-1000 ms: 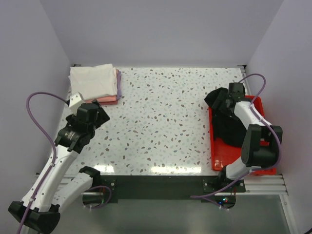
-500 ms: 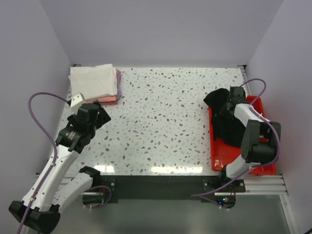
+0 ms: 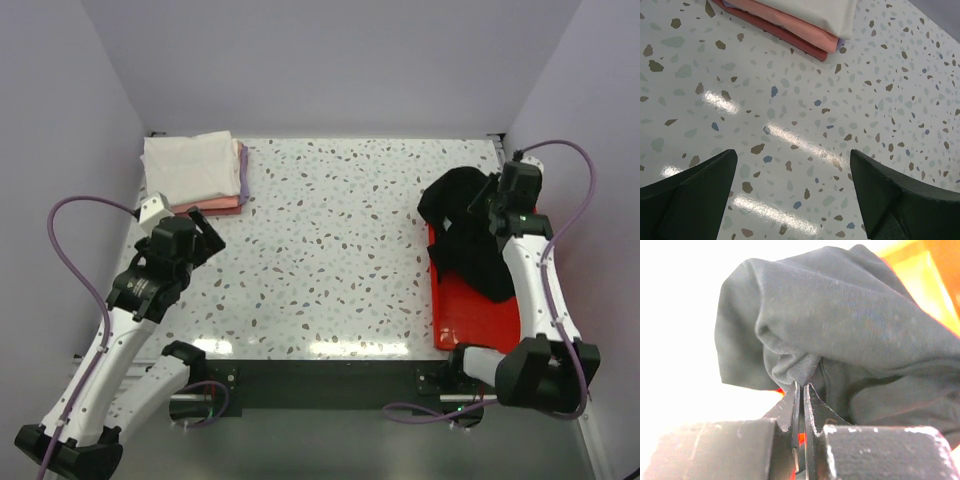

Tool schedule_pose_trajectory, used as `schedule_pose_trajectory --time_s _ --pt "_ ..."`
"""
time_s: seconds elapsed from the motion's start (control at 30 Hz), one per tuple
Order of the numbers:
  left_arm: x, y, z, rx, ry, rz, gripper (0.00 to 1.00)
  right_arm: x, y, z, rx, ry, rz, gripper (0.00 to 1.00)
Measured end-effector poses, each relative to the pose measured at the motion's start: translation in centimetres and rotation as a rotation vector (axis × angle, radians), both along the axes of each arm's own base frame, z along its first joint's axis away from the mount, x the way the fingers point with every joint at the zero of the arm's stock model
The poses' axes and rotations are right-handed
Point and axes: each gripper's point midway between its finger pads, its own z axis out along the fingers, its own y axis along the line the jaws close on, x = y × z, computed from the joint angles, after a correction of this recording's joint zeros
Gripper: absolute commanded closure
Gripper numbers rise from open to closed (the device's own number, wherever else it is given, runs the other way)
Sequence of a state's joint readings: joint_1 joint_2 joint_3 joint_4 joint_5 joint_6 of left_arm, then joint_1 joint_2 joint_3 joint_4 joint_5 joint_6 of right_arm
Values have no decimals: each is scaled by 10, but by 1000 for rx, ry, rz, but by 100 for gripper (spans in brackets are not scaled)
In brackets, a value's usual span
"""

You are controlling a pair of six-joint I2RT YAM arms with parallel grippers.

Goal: Fold and stack the t-shirts
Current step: Grab the tshirt from the pile, then move the tshirt to the center of the board

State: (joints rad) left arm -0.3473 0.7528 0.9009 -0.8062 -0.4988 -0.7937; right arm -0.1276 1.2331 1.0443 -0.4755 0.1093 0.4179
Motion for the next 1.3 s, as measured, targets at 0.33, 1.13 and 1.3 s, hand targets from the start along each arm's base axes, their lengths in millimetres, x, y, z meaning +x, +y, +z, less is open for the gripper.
schedule_pose_trajectory --time_s 0.33,1.13,1.3 --pt "-3 -3 5 -20 -19 -16 0 10 53 170 68 -357 261 100" --pt "-25 0 -3 -58 14 -9 0 7 305 77 131 -16 900 78" --pt "-22 -11 -38 -73 104 -36 0 19 284 -6 53 198 789 1"
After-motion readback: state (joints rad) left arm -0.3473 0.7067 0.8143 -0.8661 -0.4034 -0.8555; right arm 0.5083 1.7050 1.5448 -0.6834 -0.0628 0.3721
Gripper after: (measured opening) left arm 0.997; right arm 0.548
